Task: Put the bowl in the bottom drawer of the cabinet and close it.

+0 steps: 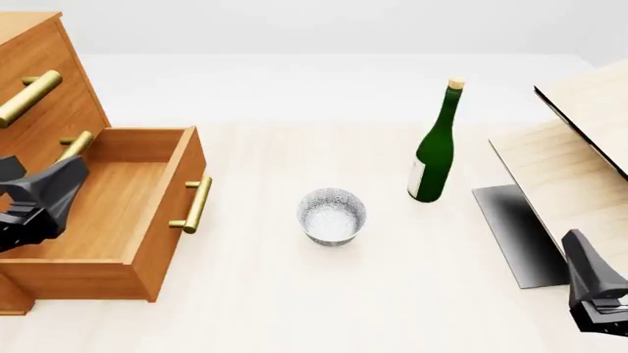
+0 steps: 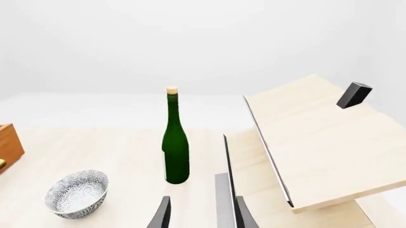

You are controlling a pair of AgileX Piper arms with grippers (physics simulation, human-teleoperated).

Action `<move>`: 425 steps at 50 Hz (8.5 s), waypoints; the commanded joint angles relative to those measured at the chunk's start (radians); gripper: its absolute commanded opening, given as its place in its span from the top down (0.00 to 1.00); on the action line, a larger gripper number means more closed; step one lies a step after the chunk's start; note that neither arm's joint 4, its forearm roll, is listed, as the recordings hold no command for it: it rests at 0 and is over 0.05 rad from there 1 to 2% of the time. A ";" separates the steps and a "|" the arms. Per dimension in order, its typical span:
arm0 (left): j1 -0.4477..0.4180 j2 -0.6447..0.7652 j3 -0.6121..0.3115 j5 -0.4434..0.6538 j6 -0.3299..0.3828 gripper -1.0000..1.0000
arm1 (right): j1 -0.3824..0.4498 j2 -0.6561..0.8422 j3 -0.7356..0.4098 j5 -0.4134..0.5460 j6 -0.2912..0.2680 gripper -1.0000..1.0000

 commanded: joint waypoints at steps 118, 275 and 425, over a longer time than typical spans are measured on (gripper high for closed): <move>0.007 0.584 0.041 -0.139 -0.164 0.00 | -0.001 -0.009 0.000 0.007 -0.001 0.00; -0.189 0.357 -0.058 0.014 -0.071 0.00 | -0.001 -0.008 0.000 0.007 -0.001 0.00; -0.362 1.014 -0.505 -0.051 -0.365 0.00 | -0.001 -0.008 0.000 0.007 -0.001 0.00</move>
